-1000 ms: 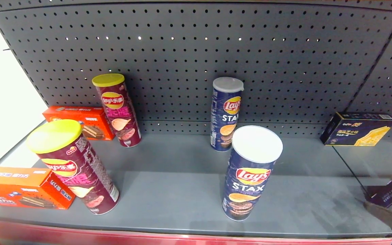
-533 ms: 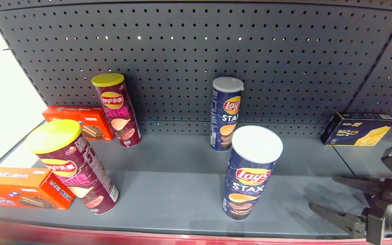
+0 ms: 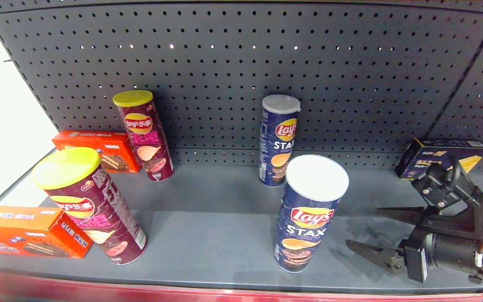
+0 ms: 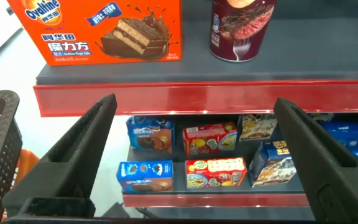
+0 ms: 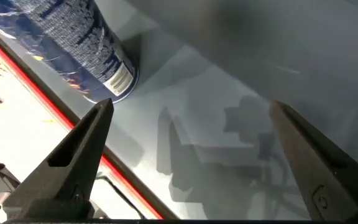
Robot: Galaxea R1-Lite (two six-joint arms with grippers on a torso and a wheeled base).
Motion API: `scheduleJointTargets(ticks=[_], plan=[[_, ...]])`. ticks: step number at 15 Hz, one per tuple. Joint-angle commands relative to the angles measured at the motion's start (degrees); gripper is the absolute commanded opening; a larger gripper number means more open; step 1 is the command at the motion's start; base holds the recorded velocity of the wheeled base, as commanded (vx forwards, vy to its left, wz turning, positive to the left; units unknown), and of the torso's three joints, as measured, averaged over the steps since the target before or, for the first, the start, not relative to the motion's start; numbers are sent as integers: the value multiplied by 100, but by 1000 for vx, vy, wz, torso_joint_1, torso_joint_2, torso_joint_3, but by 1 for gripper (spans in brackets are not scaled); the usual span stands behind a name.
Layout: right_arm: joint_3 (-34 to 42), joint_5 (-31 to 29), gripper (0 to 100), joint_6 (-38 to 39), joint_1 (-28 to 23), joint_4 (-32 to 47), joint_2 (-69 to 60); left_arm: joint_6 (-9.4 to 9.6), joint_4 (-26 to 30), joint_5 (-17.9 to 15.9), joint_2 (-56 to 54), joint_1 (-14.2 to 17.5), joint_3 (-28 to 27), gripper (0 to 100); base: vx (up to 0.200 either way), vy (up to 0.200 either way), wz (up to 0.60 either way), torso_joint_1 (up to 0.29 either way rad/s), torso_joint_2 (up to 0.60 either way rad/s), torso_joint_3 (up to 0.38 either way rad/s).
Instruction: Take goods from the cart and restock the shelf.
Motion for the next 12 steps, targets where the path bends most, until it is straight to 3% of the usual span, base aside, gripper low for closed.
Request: scheduleJointTargets(ticks=[1,12], plan=[[-94,-19,100,-3,115,-4,213,2,-2,-4,11,2,0,100,0,0,0,0,0,0],[-445,-186,100,-21,431,-4,670,2,6,-4,11,2,0,100,0,0,0,0,0,0]])
